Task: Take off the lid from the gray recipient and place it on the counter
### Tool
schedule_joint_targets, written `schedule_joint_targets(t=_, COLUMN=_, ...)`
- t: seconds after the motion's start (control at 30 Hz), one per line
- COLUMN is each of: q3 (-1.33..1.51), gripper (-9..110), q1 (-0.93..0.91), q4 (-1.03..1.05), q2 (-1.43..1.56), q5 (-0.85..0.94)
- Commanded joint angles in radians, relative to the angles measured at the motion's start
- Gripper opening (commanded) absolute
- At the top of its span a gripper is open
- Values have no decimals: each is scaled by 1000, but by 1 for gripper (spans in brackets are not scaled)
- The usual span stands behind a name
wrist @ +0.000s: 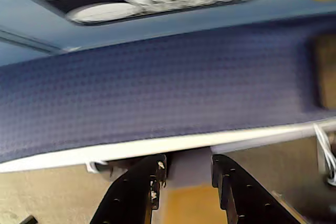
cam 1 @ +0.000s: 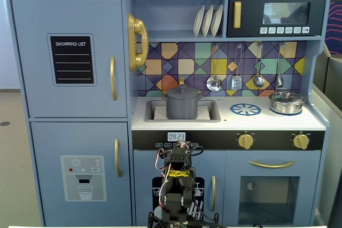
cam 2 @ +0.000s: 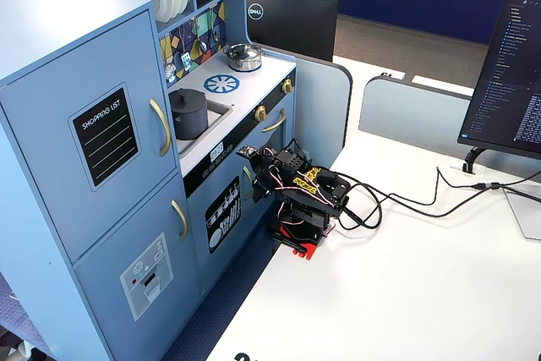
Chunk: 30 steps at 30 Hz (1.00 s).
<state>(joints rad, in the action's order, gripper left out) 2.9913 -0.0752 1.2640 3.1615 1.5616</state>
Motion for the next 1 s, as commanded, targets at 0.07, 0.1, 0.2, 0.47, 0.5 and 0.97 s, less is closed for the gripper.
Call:
schedule_joint_targets(t=0.07, q3=-275, gripper=0, q1=12, q4=-265, q2=-138, q5=46)
schedule_joint_targets(t=0.1, q3=-350, gripper=0, q1=23, q4=-307, q2=-172, q5=58)
schedule_joint_targets(t=0.2, q3=-557, gripper=0, q1=52, q4=-477, q2=-252, q5=46)
schedule_joint_targets(t=0.47, q3=-781, gripper=0, q1=103, q4=-830, q2=-328, q5=120)
schedule_joint_targets(t=0.5, q3=-788, gripper=1, q1=97, q4=-838, q2=-333, q5=140)
schedule_joint_targets(t=0.97, q3=-848, gripper=17, q1=35, q4=-864, q2=-465, q5=107)
